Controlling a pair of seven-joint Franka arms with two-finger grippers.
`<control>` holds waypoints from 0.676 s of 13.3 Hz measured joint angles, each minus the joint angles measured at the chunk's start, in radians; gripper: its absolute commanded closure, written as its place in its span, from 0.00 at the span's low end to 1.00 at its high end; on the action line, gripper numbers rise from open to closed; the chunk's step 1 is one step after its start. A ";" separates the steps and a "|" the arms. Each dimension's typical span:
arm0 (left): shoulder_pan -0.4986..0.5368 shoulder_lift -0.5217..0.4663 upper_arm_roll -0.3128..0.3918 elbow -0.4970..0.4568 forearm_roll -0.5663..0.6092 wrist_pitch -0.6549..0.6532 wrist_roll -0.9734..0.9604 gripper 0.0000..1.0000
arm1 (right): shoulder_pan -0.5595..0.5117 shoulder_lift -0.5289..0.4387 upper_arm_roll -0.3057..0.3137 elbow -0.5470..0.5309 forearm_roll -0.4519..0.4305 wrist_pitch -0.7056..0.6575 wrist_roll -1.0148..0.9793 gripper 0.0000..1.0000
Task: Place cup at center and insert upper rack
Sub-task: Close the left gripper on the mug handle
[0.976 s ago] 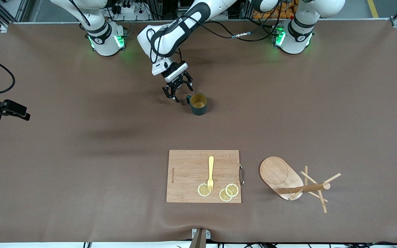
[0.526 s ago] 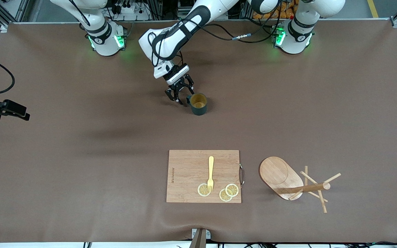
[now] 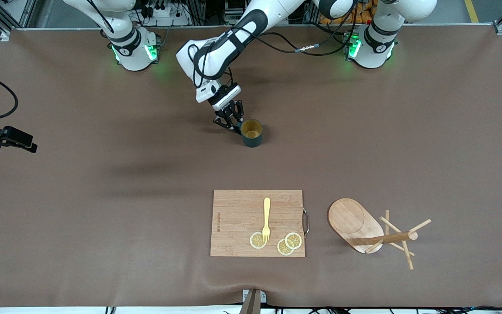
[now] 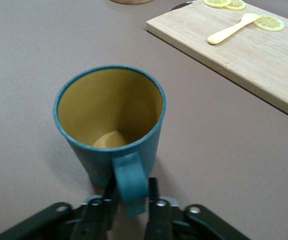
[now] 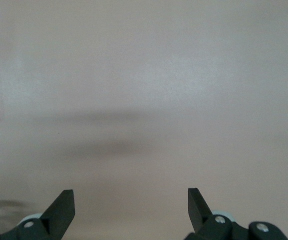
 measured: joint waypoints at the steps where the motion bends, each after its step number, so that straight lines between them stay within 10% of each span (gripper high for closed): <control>1: 0.000 0.000 0.001 0.001 0.001 -0.001 0.000 1.00 | -0.001 0.000 -0.001 0.001 0.000 0.002 0.000 0.00; 9: 0.032 -0.031 -0.040 0.026 0.001 0.001 0.005 1.00 | -0.003 0.000 -0.002 0.007 0.000 0.002 0.000 0.00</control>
